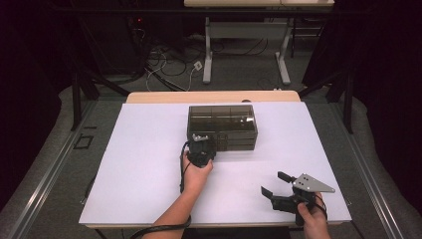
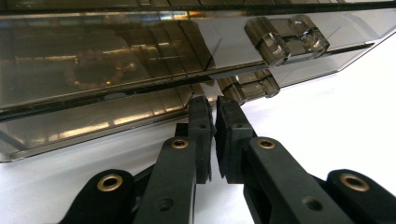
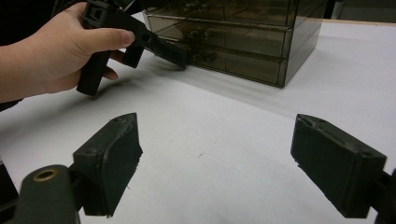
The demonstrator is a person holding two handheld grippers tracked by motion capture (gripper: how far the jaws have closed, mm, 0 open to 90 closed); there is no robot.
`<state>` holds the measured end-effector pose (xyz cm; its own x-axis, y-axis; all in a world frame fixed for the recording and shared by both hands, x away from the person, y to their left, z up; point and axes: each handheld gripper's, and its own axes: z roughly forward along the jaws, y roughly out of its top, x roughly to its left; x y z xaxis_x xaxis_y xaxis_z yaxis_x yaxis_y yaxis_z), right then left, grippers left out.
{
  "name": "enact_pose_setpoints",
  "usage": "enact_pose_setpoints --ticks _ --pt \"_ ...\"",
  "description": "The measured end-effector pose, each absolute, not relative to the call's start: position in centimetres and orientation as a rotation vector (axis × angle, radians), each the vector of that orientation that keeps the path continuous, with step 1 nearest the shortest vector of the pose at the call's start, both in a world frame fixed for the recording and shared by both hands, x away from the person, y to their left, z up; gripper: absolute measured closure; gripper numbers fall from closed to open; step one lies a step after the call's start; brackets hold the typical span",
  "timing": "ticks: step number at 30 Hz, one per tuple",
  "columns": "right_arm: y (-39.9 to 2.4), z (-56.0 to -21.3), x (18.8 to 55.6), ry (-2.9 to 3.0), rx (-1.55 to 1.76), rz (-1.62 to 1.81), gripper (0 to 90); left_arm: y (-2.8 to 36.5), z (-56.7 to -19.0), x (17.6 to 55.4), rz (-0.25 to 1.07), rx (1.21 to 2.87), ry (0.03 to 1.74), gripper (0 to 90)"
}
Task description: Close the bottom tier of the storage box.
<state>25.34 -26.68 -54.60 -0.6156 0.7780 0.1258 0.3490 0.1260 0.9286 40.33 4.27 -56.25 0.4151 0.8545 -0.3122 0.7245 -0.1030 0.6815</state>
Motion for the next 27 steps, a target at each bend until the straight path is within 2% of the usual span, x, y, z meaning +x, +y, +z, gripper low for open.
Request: enact_pose_setpoints --ticks 11,27 --pt "-26.7 -54.6 25.4 2.011 1.077 1.496 15.0 4.3 -55.9 40.1 0.227 1.865 1.335 76.4" --pt "-26.6 -54.6 25.4 2.018 1.09 1.491 15.0 4.3 -55.0 39.6 0.279 1.897 1.281 59.1"
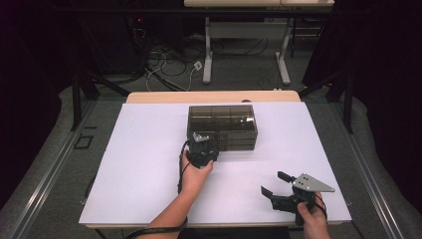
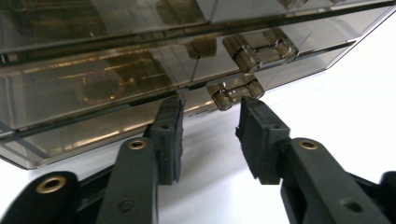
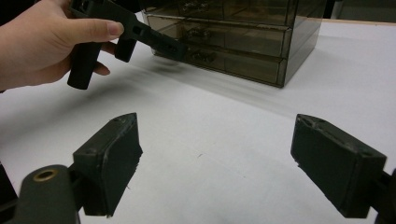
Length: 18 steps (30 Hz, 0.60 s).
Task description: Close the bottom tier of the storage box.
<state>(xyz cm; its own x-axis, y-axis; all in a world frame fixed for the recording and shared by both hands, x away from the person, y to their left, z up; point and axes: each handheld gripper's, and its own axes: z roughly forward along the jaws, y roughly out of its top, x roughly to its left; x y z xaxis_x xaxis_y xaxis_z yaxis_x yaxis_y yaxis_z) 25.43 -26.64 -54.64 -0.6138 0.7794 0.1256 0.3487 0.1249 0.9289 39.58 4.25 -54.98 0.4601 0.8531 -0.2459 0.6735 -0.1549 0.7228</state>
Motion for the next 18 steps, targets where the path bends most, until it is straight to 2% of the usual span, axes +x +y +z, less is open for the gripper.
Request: enact_pose_setpoints --ticks 8,18 --pt "-26.6 -54.6 25.4 2.017 1.092 1.49 15.0 4.4 -54.5 39.3 0.297 1.905 1.25 47.2" --pt "-26.6 -54.6 25.5 2.021 1.089 1.49 15.0 4.7 -53.6 38.8 0.303 1.938 1.184 40.7"
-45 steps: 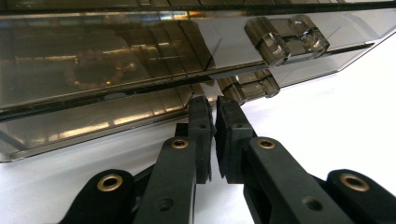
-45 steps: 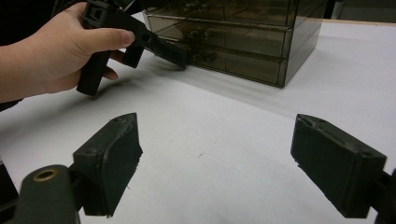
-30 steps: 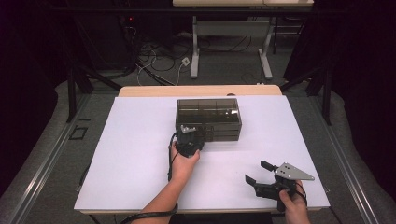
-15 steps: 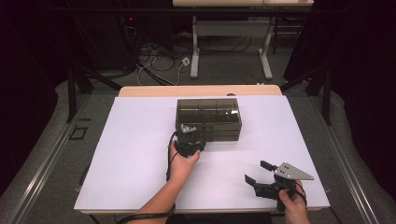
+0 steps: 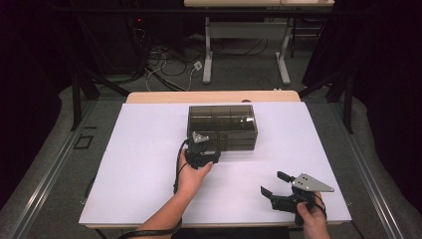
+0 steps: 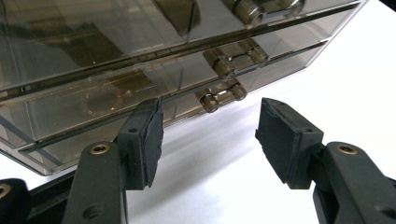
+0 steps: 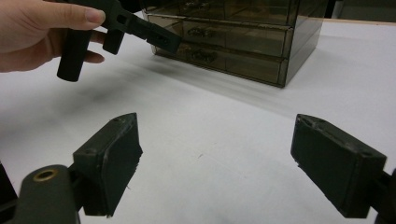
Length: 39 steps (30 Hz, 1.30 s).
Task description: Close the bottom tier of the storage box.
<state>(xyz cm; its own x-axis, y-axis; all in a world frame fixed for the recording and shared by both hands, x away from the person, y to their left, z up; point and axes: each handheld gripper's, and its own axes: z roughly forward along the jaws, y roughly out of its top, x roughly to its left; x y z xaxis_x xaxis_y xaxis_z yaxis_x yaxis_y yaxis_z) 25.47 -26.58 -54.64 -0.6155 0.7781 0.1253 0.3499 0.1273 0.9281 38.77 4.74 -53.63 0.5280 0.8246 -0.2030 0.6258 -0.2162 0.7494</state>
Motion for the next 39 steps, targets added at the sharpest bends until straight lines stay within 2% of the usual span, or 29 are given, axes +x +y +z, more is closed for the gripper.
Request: enact_pose_setpoints --ticks 7,12,15,21,30,34,39 --pt "-26.6 -54.7 25.5 2.018 1.09 1.489 15.0 5.2 -52.9 38.2 0.282 1.949 1.127 40.3" --pt "-26.6 -54.6 25.5 2.019 1.093 1.488 15.0 5.7 -52.3 37.7 0.336 1.972 1.113 40.0" --pt "-26.6 -54.7 25.6 2.014 1.089 1.489 15.0 6.1 -52.0 37.5 0.296 1.956 1.12 38.7" --pt "-26.6 -54.7 25.5 2.019 1.094 1.487 15.1 6.8 -51.5 37.2 0.269 1.92 1.128 27.6" --pt "-26.6 -54.7 25.6 2.014 1.09 1.49 15.0 7.9 -50.8 36.7 0.264 1.881 1.136 5.5" --pt "-26.6 -54.7 25.6 2.015 1.092 1.488 15.0 8.6 -50.4 36.3 0.274 1.866 1.129 0.3" --pt "-26.5 -54.6 25.5 2.025 1.088 1.48 15.0 9.5 -49.8 35.7 0.3 1.875 1.102 0.3"
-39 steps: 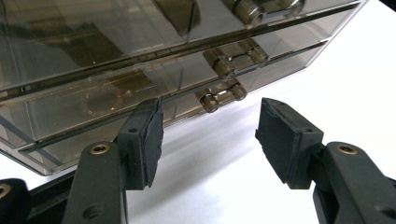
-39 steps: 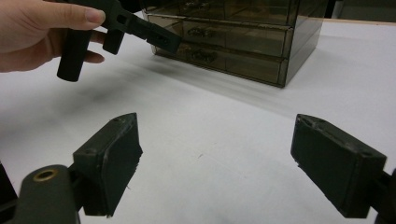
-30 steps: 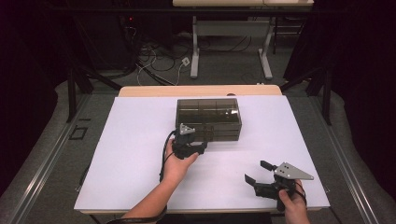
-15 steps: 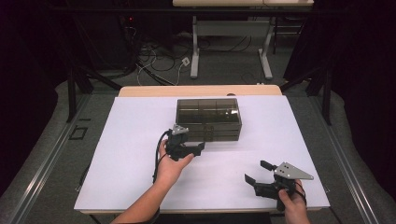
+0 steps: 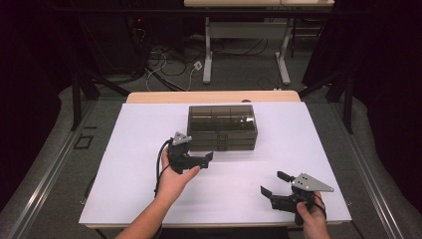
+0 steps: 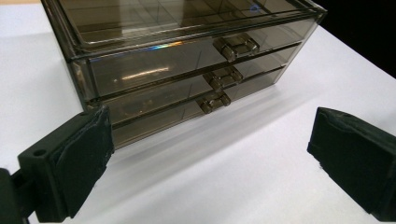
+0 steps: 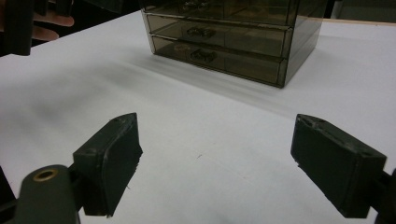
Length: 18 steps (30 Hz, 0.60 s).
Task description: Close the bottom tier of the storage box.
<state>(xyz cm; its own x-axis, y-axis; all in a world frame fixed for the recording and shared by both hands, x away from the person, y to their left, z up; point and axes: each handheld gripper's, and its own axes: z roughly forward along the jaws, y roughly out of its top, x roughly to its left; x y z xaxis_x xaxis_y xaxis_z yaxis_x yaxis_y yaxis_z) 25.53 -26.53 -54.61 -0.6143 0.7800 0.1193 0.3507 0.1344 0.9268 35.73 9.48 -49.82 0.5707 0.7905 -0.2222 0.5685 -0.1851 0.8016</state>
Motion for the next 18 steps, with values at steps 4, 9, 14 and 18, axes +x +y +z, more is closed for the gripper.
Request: enact_pose_setpoints --ticks 4,9,14,18 --pt "-26.5 -54.6 25.5 2.024 1.089 1.482 15.0 10.2 -49.5 35.1 0.322 1.888 1.074 0.3" --pt "-26.4 -54.6 25.5 2.024 1.094 1.481 15.0 11.4 -49.4 34.3 0.336 1.908 1.039 0.3" --pt "-26.4 -54.6 25.5 2.024 1.09 1.477 15.0 12.9 -49.3 33.6 0.335 1.889 1.034 0.3" --pt "-26.4 -54.6 25.5 2.022 1.091 1.476 15.0 14.0 -49.3 33.1 0.35 1.875 1.026 0.3"
